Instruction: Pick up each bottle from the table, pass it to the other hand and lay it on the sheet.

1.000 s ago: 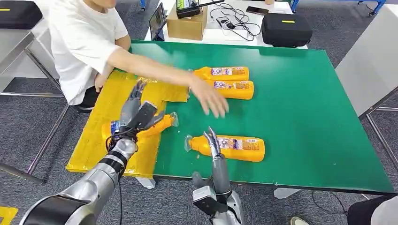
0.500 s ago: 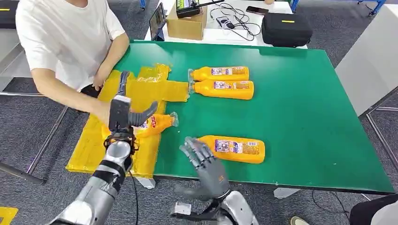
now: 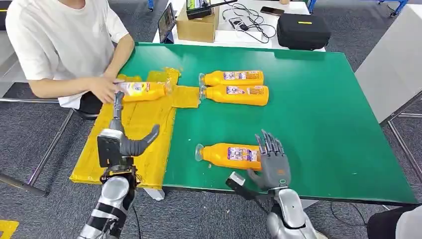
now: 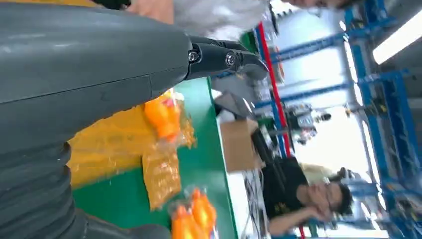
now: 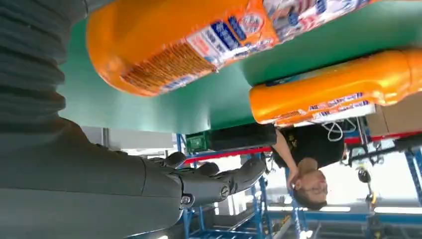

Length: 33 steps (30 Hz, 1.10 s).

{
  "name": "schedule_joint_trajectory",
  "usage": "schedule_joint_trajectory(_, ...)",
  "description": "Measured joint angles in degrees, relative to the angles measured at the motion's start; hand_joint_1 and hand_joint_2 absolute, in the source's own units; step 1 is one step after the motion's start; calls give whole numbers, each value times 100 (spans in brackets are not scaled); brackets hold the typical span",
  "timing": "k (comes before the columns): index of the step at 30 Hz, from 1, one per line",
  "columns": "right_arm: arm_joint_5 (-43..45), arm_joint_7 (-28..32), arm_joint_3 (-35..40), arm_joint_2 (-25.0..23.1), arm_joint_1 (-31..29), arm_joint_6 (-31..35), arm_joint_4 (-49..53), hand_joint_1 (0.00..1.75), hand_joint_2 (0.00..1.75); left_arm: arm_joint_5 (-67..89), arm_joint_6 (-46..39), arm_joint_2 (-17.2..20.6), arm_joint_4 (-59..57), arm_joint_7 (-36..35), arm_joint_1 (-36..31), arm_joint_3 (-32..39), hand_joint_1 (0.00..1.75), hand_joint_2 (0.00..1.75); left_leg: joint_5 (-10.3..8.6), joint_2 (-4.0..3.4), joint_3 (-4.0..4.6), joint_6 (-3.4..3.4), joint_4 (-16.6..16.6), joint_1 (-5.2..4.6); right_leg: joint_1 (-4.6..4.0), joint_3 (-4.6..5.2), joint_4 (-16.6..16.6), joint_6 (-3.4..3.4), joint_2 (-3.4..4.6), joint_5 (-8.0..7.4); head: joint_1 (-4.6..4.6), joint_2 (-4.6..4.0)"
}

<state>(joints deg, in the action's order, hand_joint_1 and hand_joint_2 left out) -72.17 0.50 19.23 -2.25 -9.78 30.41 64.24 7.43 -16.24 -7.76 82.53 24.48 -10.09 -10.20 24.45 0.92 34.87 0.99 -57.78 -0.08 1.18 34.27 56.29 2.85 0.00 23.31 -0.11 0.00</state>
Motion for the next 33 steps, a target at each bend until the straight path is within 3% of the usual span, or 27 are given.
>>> schedule_joint_trajectory(8, 284, 63, 0, 133, -410, -312, -282, 0, 175, -314, 271, -57, 317, -162, 199, -289, 0, 175, 0, 0, 0, 0, 0, 1, -1, 0, 1, 0, 0, 0, -2, 0)
schedule_joint_trajectory(13, 796, 162, 44, 162, -877, -1380, -770, 0, 175, -363, 267, -57, 337, -173, 162, -389, 0, 175, -1, -3, 0, 0, 0, 1, 0, 0, 2, 0, 1, -1, -2, 0)
schedule_joint_trajectory(24, 927, -278, 518, 177, -1947, -2407, -2070, 2, 175, -136, 68, -55, 344, -112, 55, -601, 0, 175, -2, -3, -3, 1, -3, 1, -1, -2, 3, 3, 1, -3, -2, 0)
schedule_joint_trajectory(25, 927, -291, 555, 180, -1999, -2435, -2149, 51, 175, -136, 68, -55, 344, -114, 53, -615, 0, 175, -1, -3, -3, 0, -3, 1, -1, -2, 2, 3, 2, -3, -2, 0)
schedule_joint_trajectory(26, 927, -291, 590, 184, -2043, -2451, -2217, 75, 175, -136, 68, -55, 344, -114, 52, -634, 0, 175, -1, -2, -3, 0, -3, 1, -1, -2, 1, 3, 1, -2, -2, 0)
schedule_joint_trajectory(27, 933, -254, 621, 190, -2079, -2459, -2271, 75, 175, -136, 68, -55, 344, -114, 51, -647, 0, 175, -1, -1, -3, 0, -3, 1, -1, -2, 1, 3, 1, -2, -2, 0)
schedule_joint_trajectory(28, 971, -148, 645, 197, -2104, -2457, -2313, 145, 175, -136, 88, -55, 344, -114, 48, -656, 0, 175, -1, -1, -3, 0, -3, 1, -1, -1, 1, 3, 1, -2, -2, 0)
schedule_joint_trajectory(29, 1032, 4, 671, 210, -2122, -2444, -2345, 171, 175, -146, 131, -55, 344, -114, 46, -669, 0, 175, -1, -1, -3, 0, -3, 1, -1, -2, 1, 3, 1, -2, -2, 0)
schedule_joint_trajectory(33, 1106, 262, 787, 282, -2157, -2459, -2411, 175, 175, -190, 190, -55, 342, -118, 46, -755, 0, 175, -2, -1, -4, 1, -3, 0, 0, -3, 1, 3, 1, -3, -2, 0)
